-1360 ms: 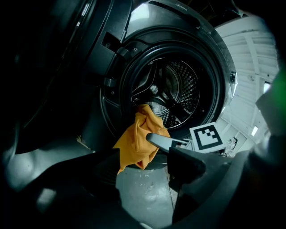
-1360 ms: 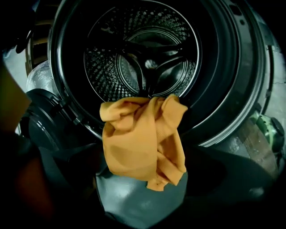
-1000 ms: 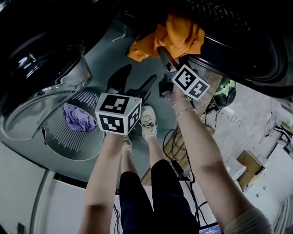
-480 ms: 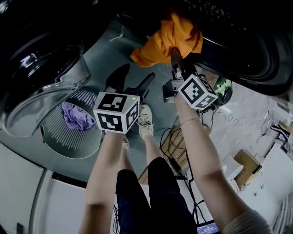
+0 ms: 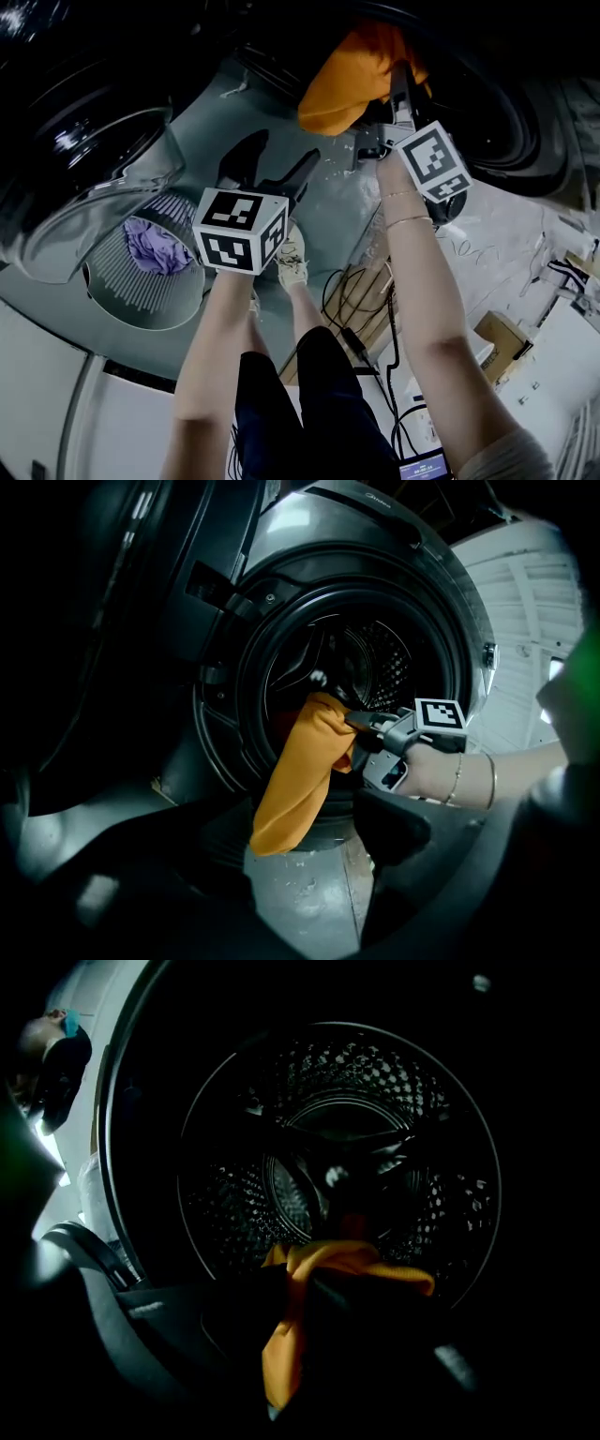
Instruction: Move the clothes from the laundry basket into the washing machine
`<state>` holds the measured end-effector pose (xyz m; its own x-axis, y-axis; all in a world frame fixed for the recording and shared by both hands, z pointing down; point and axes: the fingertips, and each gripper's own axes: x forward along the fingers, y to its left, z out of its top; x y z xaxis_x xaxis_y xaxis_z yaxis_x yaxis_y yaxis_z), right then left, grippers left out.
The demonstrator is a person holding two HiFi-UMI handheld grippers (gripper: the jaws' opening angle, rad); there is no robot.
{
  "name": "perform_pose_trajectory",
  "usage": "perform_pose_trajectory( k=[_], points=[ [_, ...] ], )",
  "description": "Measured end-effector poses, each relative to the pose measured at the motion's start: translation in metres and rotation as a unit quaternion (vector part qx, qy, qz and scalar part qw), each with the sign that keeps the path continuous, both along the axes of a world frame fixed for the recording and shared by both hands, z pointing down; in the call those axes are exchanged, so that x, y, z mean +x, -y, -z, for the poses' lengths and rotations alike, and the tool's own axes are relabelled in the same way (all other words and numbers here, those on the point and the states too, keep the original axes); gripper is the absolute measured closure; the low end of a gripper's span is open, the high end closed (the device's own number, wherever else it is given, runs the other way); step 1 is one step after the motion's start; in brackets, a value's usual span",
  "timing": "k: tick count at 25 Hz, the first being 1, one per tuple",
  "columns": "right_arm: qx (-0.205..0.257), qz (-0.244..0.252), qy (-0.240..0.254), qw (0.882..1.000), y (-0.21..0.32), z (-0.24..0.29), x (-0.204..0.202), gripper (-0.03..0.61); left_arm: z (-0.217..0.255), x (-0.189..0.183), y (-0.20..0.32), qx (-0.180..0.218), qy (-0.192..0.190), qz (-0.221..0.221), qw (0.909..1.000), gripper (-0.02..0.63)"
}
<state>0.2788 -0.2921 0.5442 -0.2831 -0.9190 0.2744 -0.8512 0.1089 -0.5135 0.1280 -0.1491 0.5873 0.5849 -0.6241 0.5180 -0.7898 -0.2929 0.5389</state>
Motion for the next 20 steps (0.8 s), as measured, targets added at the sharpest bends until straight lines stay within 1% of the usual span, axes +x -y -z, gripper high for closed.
perform_pose_trajectory(
  k=[4,6,7,9,11,12,15,18,20],
  points=[
    [0.025,-0.032,0.027,0.999,0.023,0.011,0.010,0.514,0.001,0.006,0.004,0.006,0.002,-0.012,0.9999,0.272],
    [0.032,-0.030,0.041,0.998,0.032,0.014,0.008,0.490,-0.002,0.007,0.004,0.005,0.006,-0.018,0.9998,0.272],
    [0.029,-0.022,0.044,0.998,0.035,0.013,0.004,0.443,-0.004,0.006,0.004,0.004,0.008,-0.019,0.9998,0.272],
    [0.006,-0.006,0.048,0.999,0.037,0.004,-0.004,0.263,-0.006,0.005,0.004,0.001,0.009,-0.017,0.9998,0.272],
    [-0.026,-0.008,0.055,0.998,0.034,-0.009,-0.006,0.172,-0.008,0.005,0.003,0.000,0.008,-0.018,0.9998,0.272],
    [-0.034,-0.013,0.055,0.998,0.031,-0.012,-0.005,0.145,-0.008,0.005,0.003,-0.001,0.008,-0.018,0.9998,0.272],
    [-0.034,-0.009,0.043,0.998,0.019,-0.011,-0.006,0.123,-0.010,0.005,0.001,-0.003,0.007,-0.019,0.9998,0.272],
    [-0.040,0.020,0.026,0.999,-0.003,-0.015,-0.014,0.123,-0.011,0.003,-0.001,-0.005,0.009,-0.017,0.9998,0.272],
    [-0.057,0.038,0.009,0.998,-0.024,-0.031,-0.019,0.126,-0.013,0.004,-0.003,-0.009,0.010,-0.017,0.9998,0.272]
  ],
)
